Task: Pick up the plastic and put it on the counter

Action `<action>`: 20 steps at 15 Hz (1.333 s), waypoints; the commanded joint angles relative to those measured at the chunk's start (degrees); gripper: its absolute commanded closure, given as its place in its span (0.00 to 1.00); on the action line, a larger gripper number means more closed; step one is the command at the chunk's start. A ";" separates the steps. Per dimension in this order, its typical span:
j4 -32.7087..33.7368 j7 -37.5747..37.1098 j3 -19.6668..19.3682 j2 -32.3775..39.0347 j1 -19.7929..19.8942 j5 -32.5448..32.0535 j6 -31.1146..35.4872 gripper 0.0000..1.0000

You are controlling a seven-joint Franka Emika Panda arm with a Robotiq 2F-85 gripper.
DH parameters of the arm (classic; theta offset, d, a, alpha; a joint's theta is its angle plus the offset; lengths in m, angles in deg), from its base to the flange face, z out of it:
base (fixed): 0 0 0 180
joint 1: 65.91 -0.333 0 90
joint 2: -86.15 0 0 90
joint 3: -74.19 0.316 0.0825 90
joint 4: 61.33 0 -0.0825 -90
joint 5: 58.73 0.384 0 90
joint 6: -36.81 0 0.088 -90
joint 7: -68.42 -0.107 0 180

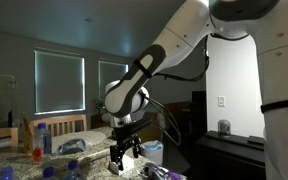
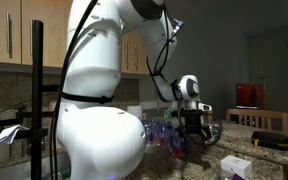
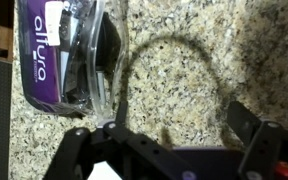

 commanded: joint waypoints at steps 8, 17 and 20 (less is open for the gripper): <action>-0.38 -7.90 0.67 -8.21 0.42 13.46 -2.15 0.00; 1.36 -7.60 0.70 -6.64 0.56 12.29 -2.26 0.00; 1.36 -7.60 0.70 -6.64 0.56 12.29 -2.26 0.00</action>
